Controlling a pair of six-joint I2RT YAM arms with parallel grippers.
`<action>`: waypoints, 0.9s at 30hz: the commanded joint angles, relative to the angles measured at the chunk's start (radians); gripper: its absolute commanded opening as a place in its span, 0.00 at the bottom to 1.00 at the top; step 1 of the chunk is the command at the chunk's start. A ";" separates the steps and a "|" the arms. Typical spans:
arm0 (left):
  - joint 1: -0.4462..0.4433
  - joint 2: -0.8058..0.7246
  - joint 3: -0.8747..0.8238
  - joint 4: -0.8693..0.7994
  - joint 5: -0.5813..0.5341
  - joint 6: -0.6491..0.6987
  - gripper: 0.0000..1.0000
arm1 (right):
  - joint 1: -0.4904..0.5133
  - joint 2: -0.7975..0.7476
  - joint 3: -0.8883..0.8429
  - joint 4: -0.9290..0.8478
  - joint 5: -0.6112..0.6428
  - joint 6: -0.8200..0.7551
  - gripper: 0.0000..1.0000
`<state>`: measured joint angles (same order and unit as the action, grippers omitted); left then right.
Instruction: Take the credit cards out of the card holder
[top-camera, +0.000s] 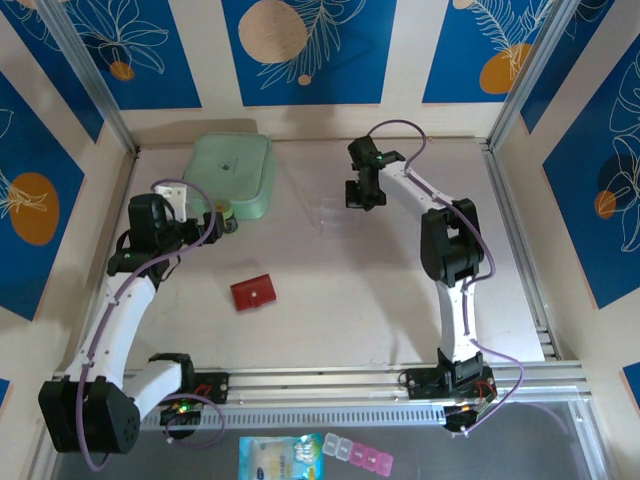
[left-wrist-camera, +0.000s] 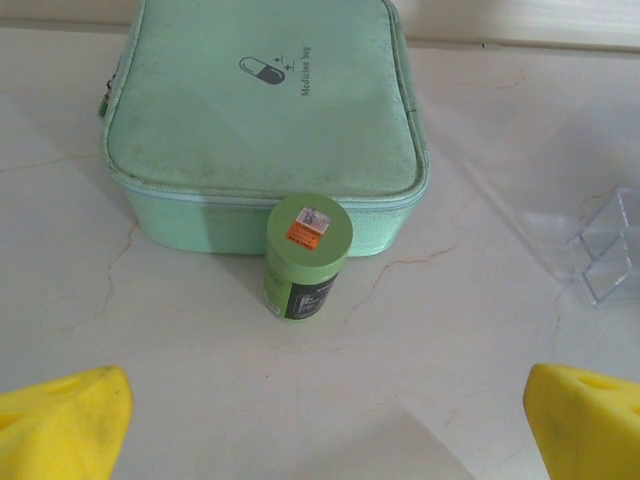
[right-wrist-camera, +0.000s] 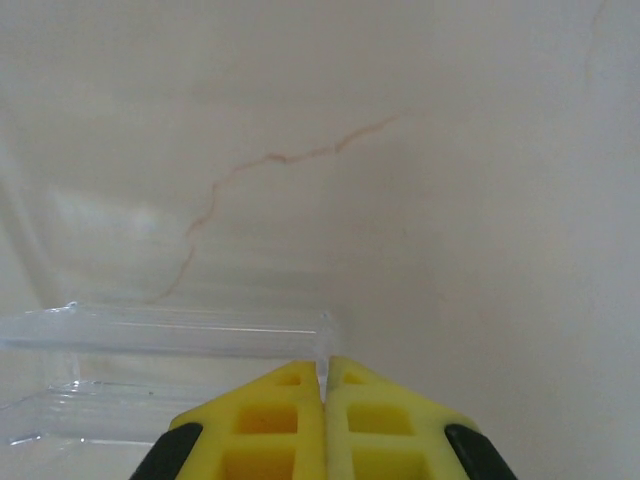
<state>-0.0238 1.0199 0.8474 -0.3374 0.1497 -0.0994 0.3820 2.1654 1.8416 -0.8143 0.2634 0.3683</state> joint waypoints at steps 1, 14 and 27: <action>-0.005 -0.015 -0.012 0.006 0.023 -0.006 1.00 | -0.002 0.047 0.080 -0.083 0.009 -0.024 0.03; -0.005 -0.006 -0.011 0.008 0.024 -0.008 1.00 | -0.005 0.097 0.119 -0.126 0.016 -0.012 0.05; -0.005 -0.003 -0.015 0.009 0.027 -0.013 1.00 | -0.008 0.085 0.116 -0.148 0.047 -0.012 0.10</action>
<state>-0.0238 1.0199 0.8402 -0.3370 0.1535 -0.1001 0.3775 2.2333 1.9392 -0.9131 0.2863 0.3519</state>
